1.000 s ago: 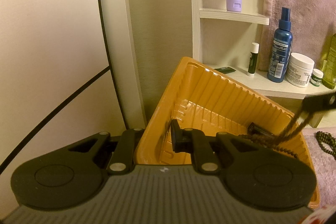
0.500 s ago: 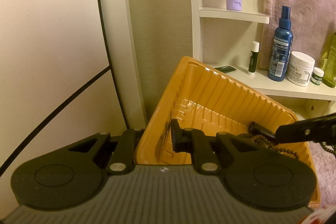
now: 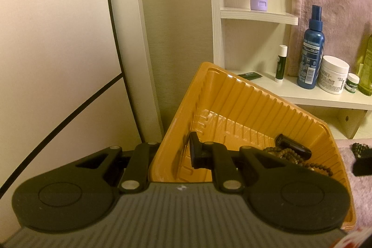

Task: Organize jewelry
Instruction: 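Open the right tool to release the necklace in the tray, then move the right tool to the dark bead necklace and pinch it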

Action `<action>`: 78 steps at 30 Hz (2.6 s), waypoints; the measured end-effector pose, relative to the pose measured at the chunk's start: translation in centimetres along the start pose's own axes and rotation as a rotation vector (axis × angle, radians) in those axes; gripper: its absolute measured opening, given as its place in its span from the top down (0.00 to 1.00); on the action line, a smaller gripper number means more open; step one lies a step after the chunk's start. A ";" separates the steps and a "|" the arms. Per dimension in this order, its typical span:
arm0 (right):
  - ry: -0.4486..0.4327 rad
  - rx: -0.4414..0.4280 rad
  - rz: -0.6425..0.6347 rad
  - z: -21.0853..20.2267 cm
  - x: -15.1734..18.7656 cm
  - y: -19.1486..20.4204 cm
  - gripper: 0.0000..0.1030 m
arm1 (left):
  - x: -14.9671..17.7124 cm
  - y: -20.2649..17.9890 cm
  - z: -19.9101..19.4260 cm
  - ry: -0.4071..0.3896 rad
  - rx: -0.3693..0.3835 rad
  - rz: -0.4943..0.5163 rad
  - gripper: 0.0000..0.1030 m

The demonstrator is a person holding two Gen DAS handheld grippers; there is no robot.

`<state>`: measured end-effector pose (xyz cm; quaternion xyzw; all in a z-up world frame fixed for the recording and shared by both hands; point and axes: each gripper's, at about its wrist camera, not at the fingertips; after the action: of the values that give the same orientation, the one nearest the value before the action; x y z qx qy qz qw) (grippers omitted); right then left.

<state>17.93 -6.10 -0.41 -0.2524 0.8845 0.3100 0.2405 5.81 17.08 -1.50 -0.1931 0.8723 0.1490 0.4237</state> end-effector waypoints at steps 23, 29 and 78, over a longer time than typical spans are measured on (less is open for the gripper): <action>-0.034 0.301 0.245 -5.1 5.1 -12.6 0.42 | -0.1 -0.2 0.2 0.000 -0.010 0.021 0.86; -0.067 0.407 0.344 -6.6 7.0 -17.9 0.33 | -0.1 -0.2 0.2 0.000 -0.012 0.025 0.86; -0.031 0.438 -0.002 -1.0 5.2 -13.1 0.93 | -0.2 -0.4 0.3 0.003 -0.015 0.029 0.86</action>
<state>21.56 -17.21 -8.33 -0.1903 0.9267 0.1141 0.3034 6.31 16.95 -1.56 -0.1840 0.8745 0.1612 0.4188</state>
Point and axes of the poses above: each gripper's, at about its wrist camera, not at the fingertips, and z roughly the way its jaws point, y to its left, x to its underside, and after that the axes turned 6 degrees about y, right-handed
